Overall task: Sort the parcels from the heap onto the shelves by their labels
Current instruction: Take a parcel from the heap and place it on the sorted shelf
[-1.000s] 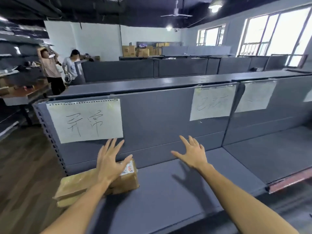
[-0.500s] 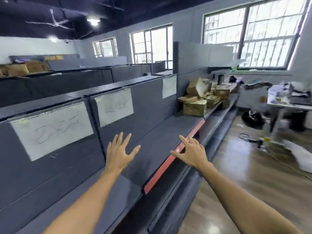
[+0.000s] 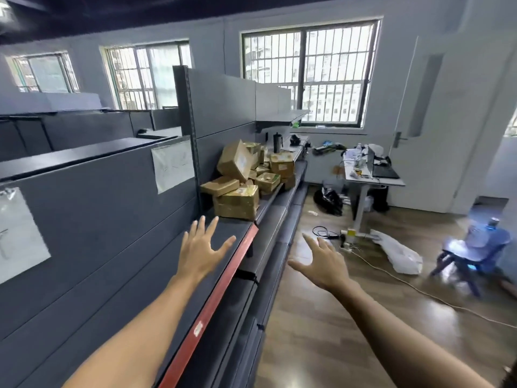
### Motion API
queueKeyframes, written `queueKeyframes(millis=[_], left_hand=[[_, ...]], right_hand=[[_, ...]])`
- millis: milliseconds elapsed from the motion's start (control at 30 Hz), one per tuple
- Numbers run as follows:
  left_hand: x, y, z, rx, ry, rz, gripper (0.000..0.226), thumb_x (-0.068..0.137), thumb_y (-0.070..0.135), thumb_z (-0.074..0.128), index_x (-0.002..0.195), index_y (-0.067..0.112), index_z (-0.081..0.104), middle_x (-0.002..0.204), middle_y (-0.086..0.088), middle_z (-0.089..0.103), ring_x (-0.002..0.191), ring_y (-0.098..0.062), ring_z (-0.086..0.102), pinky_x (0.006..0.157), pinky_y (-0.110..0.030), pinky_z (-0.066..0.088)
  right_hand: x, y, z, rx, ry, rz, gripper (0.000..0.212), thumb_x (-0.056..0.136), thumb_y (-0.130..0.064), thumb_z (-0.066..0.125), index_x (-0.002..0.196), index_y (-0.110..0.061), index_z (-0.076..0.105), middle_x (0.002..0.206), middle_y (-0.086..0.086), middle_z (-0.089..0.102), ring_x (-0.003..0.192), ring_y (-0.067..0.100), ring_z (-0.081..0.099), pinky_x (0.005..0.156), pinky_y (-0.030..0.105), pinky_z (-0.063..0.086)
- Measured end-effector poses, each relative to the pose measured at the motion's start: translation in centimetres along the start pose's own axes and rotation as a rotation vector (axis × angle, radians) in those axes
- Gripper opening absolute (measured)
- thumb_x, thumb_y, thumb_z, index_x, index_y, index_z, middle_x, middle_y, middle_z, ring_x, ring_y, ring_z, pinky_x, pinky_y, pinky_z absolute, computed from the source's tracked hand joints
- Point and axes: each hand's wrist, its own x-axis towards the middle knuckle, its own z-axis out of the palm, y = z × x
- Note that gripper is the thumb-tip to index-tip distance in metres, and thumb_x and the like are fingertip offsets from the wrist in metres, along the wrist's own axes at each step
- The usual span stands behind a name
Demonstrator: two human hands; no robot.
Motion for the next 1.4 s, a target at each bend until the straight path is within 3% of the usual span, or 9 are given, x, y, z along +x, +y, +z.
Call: queueKeyframes(millis=[200, 467, 667, 800, 1000, 1233, 1400], left_hand=[[13.9, 1.8, 5.3, -0.047, -0.016, 0.051, 0.082, 0.091, 0.068, 0.049, 0.158, 0.025, 0.027, 0.165, -0.013, 0.022, 0.154, -0.026, 0.014, 0.124, -0.048, 0.011], [30.5, 4.3, 14.9, -0.004, -0.017, 0.089, 0.084, 0.089, 0.073, 0.046, 0.157, 0.024, 0.031, 0.164, -0.014, 0.024, 0.153, -0.029, 0.017, 0.123, -0.05, 0.015], [42.5, 8.7, 21.9, 0.034, -0.009, 0.084, 0.081, 0.091, 0.068, 0.049, 0.156, 0.024, 0.03, 0.165, -0.011, 0.023, 0.153, -0.029, 0.017, 0.122, -0.054, 0.017], [49.8, 10.2, 24.4, 0.044, 0.001, 0.068, 0.091, 0.083, 0.08, 0.037, 0.156, 0.025, 0.031, 0.165, -0.01, 0.023, 0.153, -0.03, 0.017, 0.122, -0.051, 0.017], [59.3, 7.9, 26.9, 0.03, 0.093, -0.006, 0.078, 0.092, 0.066, 0.048, 0.157, 0.027, 0.03, 0.164, -0.009, 0.026, 0.153, -0.027, 0.017, 0.122, -0.051, 0.02], [72.3, 4.7, 29.1, 0.066, 0.227, -0.011, 0.074, 0.095, 0.058, 0.05, 0.156, 0.022, 0.03, 0.165, -0.008, 0.023, 0.154, -0.024, 0.013, 0.123, -0.046, 0.014], [78.6, 2.3, 27.0, 0.071, 0.324, -0.085, 0.075, 0.089, 0.059, 0.047, 0.154, 0.022, 0.037, 0.158, -0.008, 0.039, 0.149, -0.026, 0.028, 0.119, -0.046, 0.024]], right_hand=[[12.5, 2.9, -0.4, 0.028, 0.04, 0.048, 0.102, 0.074, -0.083, 0.05, 0.156, -0.028, 0.027, 0.153, 0.005, 0.044, 0.141, 0.027, 0.04, 0.107, 0.045, 0.041], [30.4, 11.0, 0.6, 0.052, 0.059, 0.063, 0.096, 0.08, -0.077, 0.057, 0.158, -0.032, 0.024, 0.16, 0.013, 0.034, 0.146, 0.032, 0.034, 0.112, 0.05, 0.039], [44.5, 17.2, 0.6, 0.078, 0.048, 0.042, 0.097, 0.079, -0.079, 0.057, 0.157, -0.031, 0.026, 0.156, 0.011, 0.039, 0.14, 0.034, 0.04, 0.11, 0.051, 0.041], [53.6, 19.1, 0.5, 0.118, 0.045, 0.041, 0.095, 0.08, -0.075, 0.06, 0.157, -0.03, 0.028, 0.153, 0.012, 0.042, 0.14, 0.034, 0.04, 0.109, 0.048, 0.039], [66.5, 19.0, 3.7, 0.114, -0.015, -0.07, 0.097, 0.078, -0.08, 0.055, 0.156, -0.031, 0.026, 0.15, 0.011, 0.046, 0.138, 0.034, 0.042, 0.108, 0.052, 0.042], [81.2, 16.0, 8.2, 0.126, -0.063, -0.177, 0.096, 0.081, -0.074, 0.061, 0.157, -0.029, 0.026, 0.151, 0.011, 0.047, 0.136, 0.035, 0.043, 0.107, 0.048, 0.042], [89.4, 11.0, 10.4, 0.231, -0.089, -0.29, 0.094, 0.079, -0.076, 0.059, 0.156, -0.032, 0.029, 0.154, 0.008, 0.045, 0.14, 0.033, 0.042, 0.11, 0.049, 0.042]])
